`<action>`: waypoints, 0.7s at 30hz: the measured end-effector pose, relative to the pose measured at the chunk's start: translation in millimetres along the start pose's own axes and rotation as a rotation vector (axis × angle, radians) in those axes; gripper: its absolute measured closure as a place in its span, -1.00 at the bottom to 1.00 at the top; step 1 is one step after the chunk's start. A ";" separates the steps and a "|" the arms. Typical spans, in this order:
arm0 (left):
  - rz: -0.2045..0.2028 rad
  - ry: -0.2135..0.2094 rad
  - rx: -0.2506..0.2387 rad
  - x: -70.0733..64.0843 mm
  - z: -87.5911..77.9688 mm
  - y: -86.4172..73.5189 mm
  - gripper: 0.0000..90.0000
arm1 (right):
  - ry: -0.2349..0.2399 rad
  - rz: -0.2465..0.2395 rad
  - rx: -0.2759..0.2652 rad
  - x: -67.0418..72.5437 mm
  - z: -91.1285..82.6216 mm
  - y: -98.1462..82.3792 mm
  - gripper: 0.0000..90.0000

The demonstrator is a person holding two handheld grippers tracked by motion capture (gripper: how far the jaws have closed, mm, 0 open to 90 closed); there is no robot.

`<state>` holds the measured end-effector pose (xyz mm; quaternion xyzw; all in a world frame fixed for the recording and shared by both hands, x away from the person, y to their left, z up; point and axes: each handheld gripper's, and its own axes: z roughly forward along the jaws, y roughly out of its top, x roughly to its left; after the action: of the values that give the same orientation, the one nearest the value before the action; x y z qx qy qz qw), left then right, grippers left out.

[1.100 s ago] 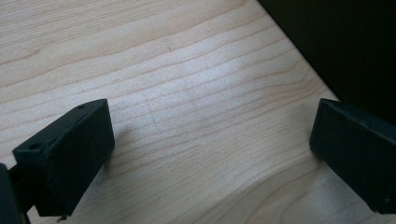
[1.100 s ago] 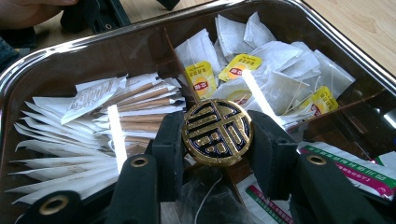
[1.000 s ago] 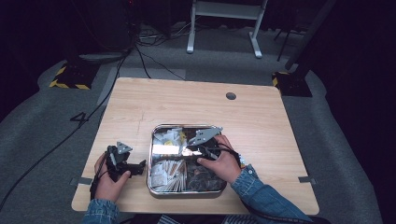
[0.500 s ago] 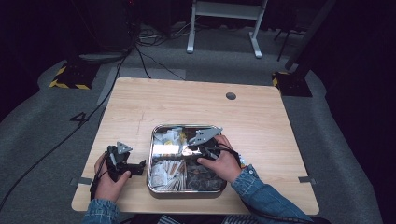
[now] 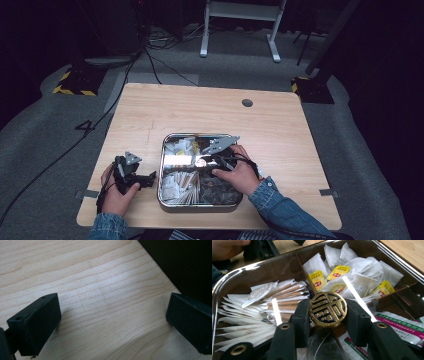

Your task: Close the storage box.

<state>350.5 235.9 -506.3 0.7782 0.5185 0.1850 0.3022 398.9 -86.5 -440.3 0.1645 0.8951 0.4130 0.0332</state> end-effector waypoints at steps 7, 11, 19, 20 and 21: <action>0.004 -0.006 0.001 1.0 1.0 1.3 -0.99 | -0.004 0.057 -0.099 -6.7 -15.1 -0.2 0.03; 0.003 -0.006 0.000 1.6 1.9 2.1 -0.99 | -0.028 0.064 -0.133 -10.5 -29.6 0.8 0.01; 0.003 -0.005 -0.001 1.5 1.8 2.1 -0.99 | -0.051 0.102 -0.235 -17.7 -72.2 -9.2 0.01; 0.003 -0.005 0.000 1.5 1.8 2.1 -0.99 | -0.057 0.107 -0.241 -19.2 -77.2 -11.4 0.01; 0.003 -0.005 -0.001 1.5 1.8 2.1 -0.99 | -0.063 0.106 -0.238 -20.9 -81.4 -12.1 0.01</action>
<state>353.7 236.2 -506.3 0.7794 0.5165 0.1836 0.3035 399.6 -159.8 -397.5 0.2192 0.8283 0.5122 0.0590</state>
